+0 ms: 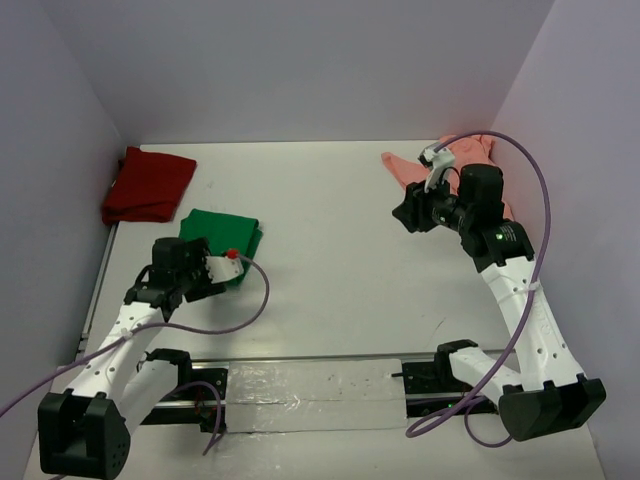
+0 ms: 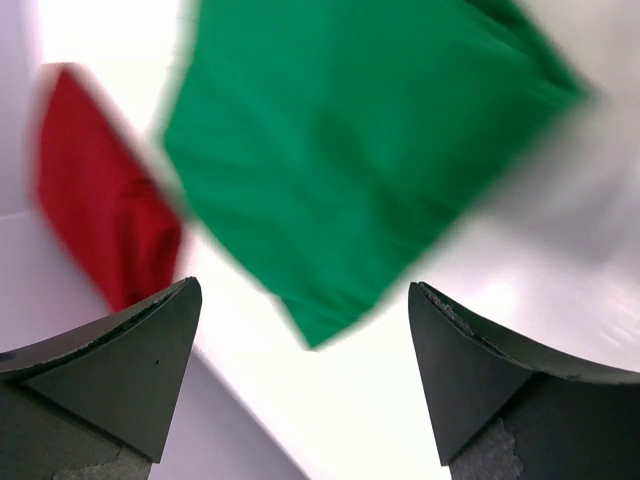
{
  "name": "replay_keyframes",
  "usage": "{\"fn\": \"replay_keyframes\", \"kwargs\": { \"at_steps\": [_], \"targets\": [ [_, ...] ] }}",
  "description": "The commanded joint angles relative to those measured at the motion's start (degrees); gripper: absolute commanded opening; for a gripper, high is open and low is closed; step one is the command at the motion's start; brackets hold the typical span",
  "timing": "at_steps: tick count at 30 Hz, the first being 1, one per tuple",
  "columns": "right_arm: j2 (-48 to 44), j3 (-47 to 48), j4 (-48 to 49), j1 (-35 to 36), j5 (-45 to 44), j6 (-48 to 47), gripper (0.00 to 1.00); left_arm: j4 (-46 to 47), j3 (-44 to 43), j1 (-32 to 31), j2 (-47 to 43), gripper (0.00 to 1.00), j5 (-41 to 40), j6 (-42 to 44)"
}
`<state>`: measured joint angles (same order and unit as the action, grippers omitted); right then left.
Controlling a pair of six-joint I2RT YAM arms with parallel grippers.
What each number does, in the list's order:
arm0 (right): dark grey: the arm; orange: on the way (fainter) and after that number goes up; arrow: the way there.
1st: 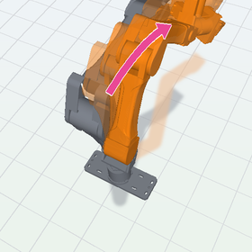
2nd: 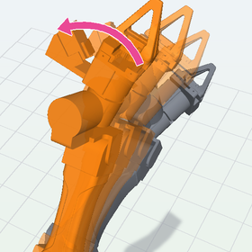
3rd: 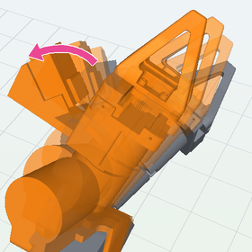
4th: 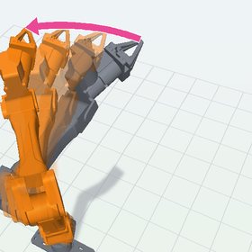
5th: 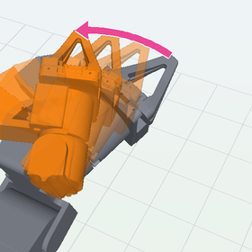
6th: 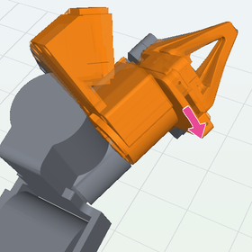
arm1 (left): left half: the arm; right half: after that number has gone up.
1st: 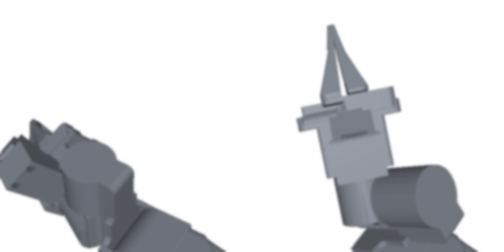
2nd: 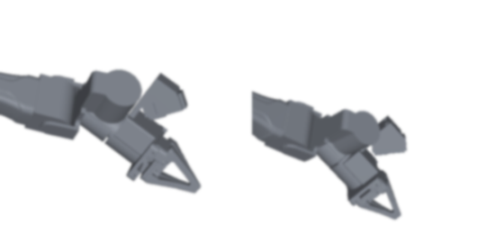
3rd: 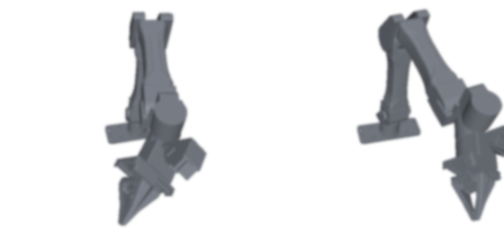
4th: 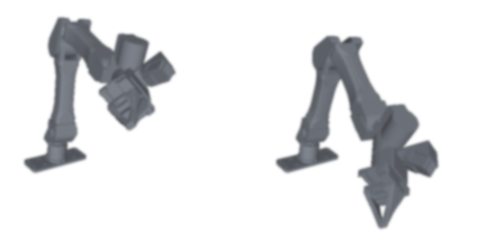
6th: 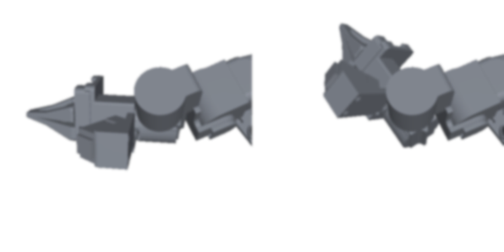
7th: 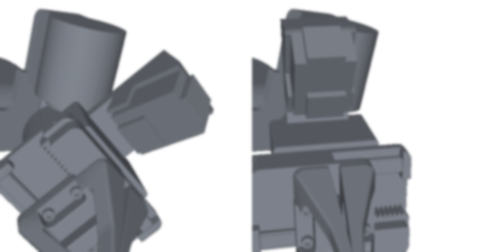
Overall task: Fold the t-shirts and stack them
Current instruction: Put the neatly folded tshirt into the corner of the board with the left arm
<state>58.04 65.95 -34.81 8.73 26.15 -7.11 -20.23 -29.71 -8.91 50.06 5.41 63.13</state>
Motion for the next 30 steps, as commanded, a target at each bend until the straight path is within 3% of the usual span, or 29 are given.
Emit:
{"fn": "replay_keyframes", "kwargs": {
  "at_steps": [1,7,15,18,23,30],
  "targets": [
    [-1.0,0.23,1.32,-0.21,-0.4,0.43,0.48,-6.57,2.73,-0.15,-0.75,0.94,4.07,7.79],
    [-0.21,0.67,1.32,-0.21,-1.02,0.52,0.48,-10.1,4.13,-0.85,0.12,0.95,6.98,10.51],
    [0.41,1.02,1.32,-0.29,-1.98,0.7,0.48,-1.05,9.23,-2.87,4.68,0.95,6.02,11.84],
    [0.49,1.19,1.23,-0.21,-2.16,0.7,0.48,5.44,10.11,-3.31,9.34,0.95,4.44,10.0],
    [0.23,1.37,1.15,-0.29,-2.51,0.7,0.48,26.52,14.23,-4.36,16.55,0.95,-0.65,6.66],
    [0.23,1.9,1.06,-0.3,-2.77,0.79,0.48,36.75,15.21,-6.91,26.56,0.95,-3.48,4.55]
  ]
}}
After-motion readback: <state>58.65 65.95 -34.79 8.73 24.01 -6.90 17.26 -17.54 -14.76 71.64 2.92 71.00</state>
